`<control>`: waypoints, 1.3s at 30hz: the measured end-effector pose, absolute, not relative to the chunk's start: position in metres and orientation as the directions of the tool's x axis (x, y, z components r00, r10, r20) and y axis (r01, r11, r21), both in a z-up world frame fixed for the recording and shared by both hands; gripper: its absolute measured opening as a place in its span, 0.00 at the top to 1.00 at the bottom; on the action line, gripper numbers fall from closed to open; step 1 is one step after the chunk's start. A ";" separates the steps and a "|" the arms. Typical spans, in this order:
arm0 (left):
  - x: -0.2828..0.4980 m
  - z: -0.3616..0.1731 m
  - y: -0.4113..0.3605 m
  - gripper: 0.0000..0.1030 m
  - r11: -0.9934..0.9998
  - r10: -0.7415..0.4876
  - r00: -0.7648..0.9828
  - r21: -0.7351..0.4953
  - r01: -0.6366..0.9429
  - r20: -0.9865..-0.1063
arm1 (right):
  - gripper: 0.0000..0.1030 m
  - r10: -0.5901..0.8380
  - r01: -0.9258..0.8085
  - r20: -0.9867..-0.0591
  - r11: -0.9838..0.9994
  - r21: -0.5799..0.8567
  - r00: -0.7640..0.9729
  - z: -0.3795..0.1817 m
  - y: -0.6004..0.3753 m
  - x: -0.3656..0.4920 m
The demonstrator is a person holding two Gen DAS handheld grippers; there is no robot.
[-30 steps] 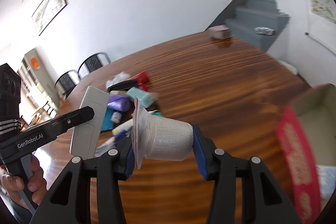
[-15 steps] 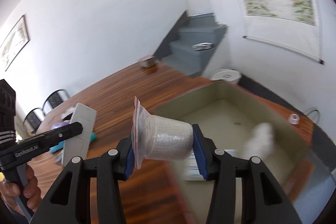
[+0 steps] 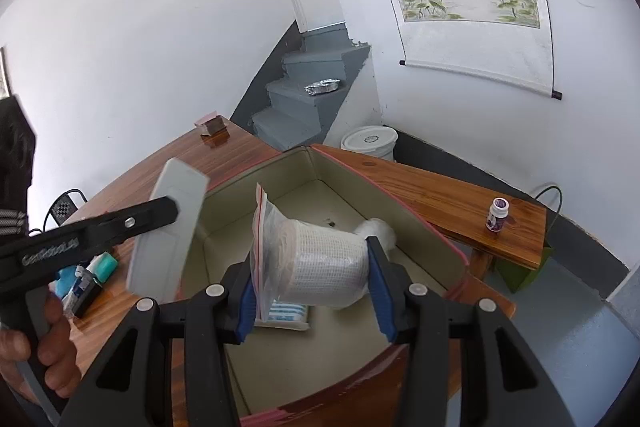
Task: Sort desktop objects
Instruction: 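Carry the remote and tape roll to the tin box and release both, then move both grippers back to the pile of items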
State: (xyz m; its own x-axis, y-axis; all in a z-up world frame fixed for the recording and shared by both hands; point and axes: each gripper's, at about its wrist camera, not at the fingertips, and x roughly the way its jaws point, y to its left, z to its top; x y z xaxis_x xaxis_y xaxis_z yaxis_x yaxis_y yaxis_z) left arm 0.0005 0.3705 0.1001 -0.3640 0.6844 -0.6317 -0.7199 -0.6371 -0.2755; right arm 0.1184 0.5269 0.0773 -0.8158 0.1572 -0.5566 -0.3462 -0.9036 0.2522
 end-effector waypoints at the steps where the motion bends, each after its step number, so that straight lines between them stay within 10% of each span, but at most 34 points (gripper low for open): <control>1: -0.001 0.099 0.376 0.83 -0.636 0.684 -0.360 -0.276 -0.721 -0.635 | 0.50 0.156 -0.348 -0.561 -0.903 0.253 -0.813 0.075 0.529 0.116; 10: -0.005 0.093 0.397 0.81 -0.651 0.653 -0.371 -0.239 -0.721 -0.661 | 0.45 0.158 -0.354 -0.575 -0.902 0.246 -0.803 0.070 0.531 0.114; 16: -0.009 0.093 0.379 0.49 -0.690 0.643 -0.407 -0.259 -0.676 -0.648 | 0.31 0.153 -0.351 -0.567 -0.900 0.259 -0.810 0.070 0.530 0.113; 39: -0.048 0.087 0.221 0.48 -0.898 0.417 -0.616 -0.197 -0.394 -0.668 | 0.24 -0.025 -0.144 -0.529 -0.950 0.275 -0.848 0.083 0.433 0.075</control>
